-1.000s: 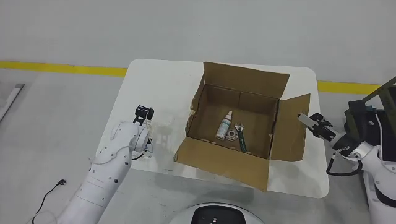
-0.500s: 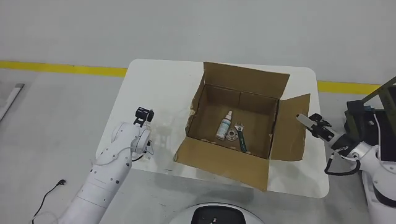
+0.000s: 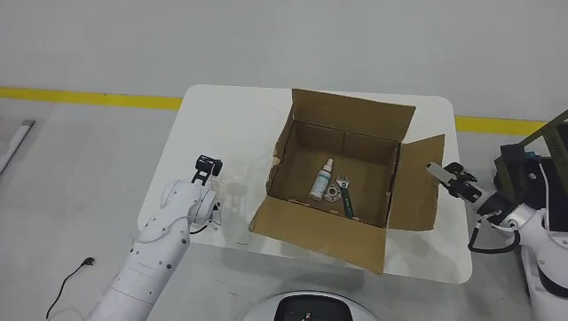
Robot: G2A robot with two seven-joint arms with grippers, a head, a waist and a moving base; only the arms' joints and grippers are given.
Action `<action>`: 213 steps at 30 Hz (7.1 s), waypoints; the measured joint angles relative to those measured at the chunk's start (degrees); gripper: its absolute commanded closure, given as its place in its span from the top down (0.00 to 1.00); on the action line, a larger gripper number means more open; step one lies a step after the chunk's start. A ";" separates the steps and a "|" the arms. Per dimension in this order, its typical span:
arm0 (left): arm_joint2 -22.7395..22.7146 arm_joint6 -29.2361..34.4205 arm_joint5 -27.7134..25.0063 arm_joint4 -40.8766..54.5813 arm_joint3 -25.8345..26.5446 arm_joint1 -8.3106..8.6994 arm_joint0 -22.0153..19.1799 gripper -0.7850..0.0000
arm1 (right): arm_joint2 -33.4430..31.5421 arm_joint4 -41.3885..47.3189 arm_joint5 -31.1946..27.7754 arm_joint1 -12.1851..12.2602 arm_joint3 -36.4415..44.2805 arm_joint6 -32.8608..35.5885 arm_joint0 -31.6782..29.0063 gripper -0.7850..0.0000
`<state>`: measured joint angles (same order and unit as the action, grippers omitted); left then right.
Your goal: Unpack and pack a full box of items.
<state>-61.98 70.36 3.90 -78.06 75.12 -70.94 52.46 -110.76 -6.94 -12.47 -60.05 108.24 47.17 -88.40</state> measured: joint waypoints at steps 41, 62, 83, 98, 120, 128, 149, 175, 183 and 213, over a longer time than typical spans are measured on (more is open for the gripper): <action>-8.96 9.87 -0.41 18.75 44.24 -0.31 -0.16 1.00 | 6.19 -2.55 6.56 0.39 14.44 -7.96 -2.87 0.00; 6.17 4.90 -4.61 21.80 24.31 -2.41 -10.92 0.09 | 5.70 -2.96 6.69 0.44 13.19 -9.59 -5.89 0.00; 5.68 7.89 0.69 25.05 21.42 -2.82 -10.78 0.00 | 6.20 -1.37 6.05 0.68 11.06 -8.66 -4.34 0.00; -2.07 9.09 18.95 38.66 25.85 -2.58 -4.91 0.00 | 5.69 1.95 7.87 1.04 10.34 -4.83 -3.61 0.00; -3.16 10.08 17.47 38.84 28.90 -1.79 -2.73 1.00 | 12.51 -3.93 14.81 1.29 13.61 -1.77 -2.22 0.00; -3.16 10.08 17.47 38.84 28.90 -1.79 -2.73 1.00 | 27.83 -18.17 40.79 0.41 14.34 -5.96 4.83 0.00; -8.46 3.66 18.13 33.81 29.64 -0.60 -0.63 1.00 | 38.77 -24.24 55.05 -1.30 11.60 -13.10 8.94 0.00; -9.40 3.12 18.48 32.72 29.90 -0.38 -0.44 1.00 | 55.98 -23.43 69.52 -11.39 -12.64 -25.16 27.61 0.00; -9.40 3.12 18.48 32.72 29.90 -0.38 -0.44 1.00 | 59.79 -26.59 69.34 -12.20 -16.07 -19.33 32.72 0.00; -9.40 3.12 18.48 32.72 29.90 -0.38 -0.44 1.00 | 57.41 -47.04 70.47 -16.91 -20.23 -2.55 31.94 0.38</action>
<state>-71.38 73.48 22.38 -45.33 105.02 -71.33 52.03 -53.34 -53.99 58.00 -76.96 88.01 44.62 -56.46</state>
